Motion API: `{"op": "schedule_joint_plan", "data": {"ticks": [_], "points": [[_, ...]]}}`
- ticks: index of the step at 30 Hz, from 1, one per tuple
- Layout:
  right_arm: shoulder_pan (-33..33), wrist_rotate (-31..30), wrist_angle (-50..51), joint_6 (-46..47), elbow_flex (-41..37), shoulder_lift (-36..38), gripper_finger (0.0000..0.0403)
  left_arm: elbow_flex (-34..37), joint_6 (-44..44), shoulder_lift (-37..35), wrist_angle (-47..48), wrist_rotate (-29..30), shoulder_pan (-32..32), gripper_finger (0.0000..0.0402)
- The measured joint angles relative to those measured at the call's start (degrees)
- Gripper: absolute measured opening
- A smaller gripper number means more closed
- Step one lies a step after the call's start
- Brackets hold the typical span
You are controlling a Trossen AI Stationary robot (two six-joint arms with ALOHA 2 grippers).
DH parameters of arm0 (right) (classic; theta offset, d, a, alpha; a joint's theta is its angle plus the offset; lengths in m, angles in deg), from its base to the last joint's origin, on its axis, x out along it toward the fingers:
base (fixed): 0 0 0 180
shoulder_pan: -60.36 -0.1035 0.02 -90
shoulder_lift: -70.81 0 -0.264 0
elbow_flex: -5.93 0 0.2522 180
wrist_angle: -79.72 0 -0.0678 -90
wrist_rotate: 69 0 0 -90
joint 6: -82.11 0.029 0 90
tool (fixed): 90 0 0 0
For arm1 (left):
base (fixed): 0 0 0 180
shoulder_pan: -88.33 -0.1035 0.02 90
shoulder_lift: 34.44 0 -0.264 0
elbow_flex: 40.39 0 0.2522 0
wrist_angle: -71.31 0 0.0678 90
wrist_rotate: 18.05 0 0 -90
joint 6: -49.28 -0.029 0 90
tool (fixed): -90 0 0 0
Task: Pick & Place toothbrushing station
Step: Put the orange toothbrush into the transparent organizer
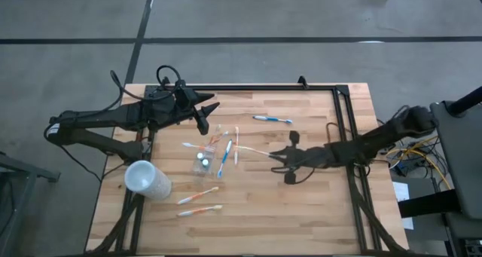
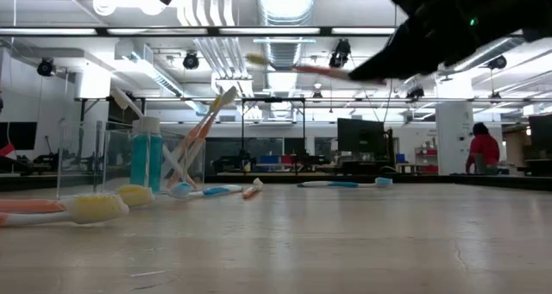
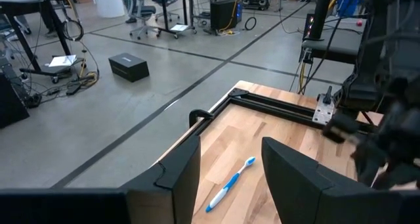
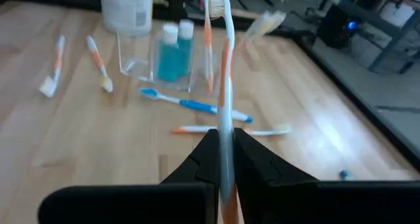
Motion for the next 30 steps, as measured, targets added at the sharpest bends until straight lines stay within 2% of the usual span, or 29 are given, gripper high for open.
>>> {"op": "schedule_joint_plan", "data": {"ticks": [4, 9, 16, 23, 30], "points": [[0.01, 0.89, 1.57, 0.21, -0.02, 7.99, 0.0018, 0.0, 0.0, 0.0, 0.0, -0.02, 0.02, 0.0168], [-0.03, 3.54, 1.8, -4.49, -0.02, 17.61, 0.0018, 0.0, 0.01, 0.0, 0.02, 0.0, 0.01, 0.0168], [0.0, 3.68, 1.74, -5.6, 0.02, 26.95, 0.0018, 0.0, 0.0, 0.0, 0.07, 0.0, 0.0, 0.0168], [0.0, 3.96, -2.14, -4.28, 0.02, 29.38, 0.0018, 0.0, 0.01, 0.0, 0.16, -0.02, 0.0, 0.0168], [0.02, 7.34, -11.14, -9.22, 0.04, 27.12, 0.0018, 0.02, -0.66, 0.08, -0.86, 0.11, 0.0, 0.0168]]}}
